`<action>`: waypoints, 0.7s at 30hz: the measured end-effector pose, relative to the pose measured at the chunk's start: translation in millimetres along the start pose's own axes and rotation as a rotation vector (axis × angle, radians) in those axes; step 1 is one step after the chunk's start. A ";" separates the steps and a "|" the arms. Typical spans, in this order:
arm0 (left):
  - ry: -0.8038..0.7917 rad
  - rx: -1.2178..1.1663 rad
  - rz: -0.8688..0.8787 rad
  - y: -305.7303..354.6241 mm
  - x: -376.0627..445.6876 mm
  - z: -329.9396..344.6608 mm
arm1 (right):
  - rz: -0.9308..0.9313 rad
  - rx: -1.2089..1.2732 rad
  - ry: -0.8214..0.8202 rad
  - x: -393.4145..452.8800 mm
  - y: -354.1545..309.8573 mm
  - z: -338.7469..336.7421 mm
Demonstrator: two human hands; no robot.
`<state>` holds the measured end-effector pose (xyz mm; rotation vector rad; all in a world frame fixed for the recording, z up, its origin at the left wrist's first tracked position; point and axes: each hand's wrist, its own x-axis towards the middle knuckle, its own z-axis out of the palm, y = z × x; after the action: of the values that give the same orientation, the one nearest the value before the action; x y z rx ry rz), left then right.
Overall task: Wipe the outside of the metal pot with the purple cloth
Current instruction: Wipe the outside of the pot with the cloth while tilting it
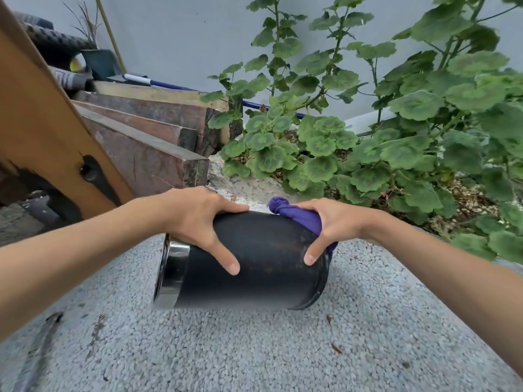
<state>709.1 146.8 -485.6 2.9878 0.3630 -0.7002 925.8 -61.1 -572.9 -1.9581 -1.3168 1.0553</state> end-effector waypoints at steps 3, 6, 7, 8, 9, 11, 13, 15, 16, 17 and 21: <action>-0.075 -0.117 -0.052 -8.0 11.8 -12.4 | 0.016 0.051 0.088 -0.4 3.4 -1.8; -0.084 -0.209 -0.041 -21.8 17.0 -20.3 | 0.013 0.040 0.159 1.6 1.2 2.8; -0.084 -0.223 -0.040 -25.4 18.0 -21.3 | 0.006 0.018 0.171 1.7 -0.5 5.1; -0.085 -0.233 -0.043 -28.2 19.1 -22.1 | -0.005 -0.013 0.189 0.9 -2.2 7.5; -0.085 -0.246 -0.051 -30.8 20.2 -22.2 | -0.020 -0.062 0.215 0.2 -3.9 11.0; -0.071 -0.268 -0.063 -33.9 22.0 -21.3 | -0.059 -0.190 0.289 -4.5 -4.0 22.0; -0.055 -0.270 -0.065 -36.6 22.7 -18.4 | -0.081 -0.274 0.328 -10.6 -2.5 41.4; -0.047 -0.258 -0.052 -39.4 22.0 -14.0 | -0.080 -0.324 0.328 -14.9 -1.9 64.8; -0.045 -0.249 -0.044 -40.7 21.8 -11.9 | -0.083 -0.366 0.349 -14.2 -1.4 73.9; -0.044 -0.243 -0.039 -41.8 21.1 -10.2 | -0.087 -0.403 0.384 -12.0 -0.4 80.0; 0.005 -0.239 -0.037 -42.2 15.1 -10.4 | -0.069 -0.398 0.472 -5.4 0.9 78.0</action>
<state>716.6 192.1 -482.8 2.7643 0.4676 -0.6041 859.5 -65.3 -614.1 -2.2417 -1.3760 0.2713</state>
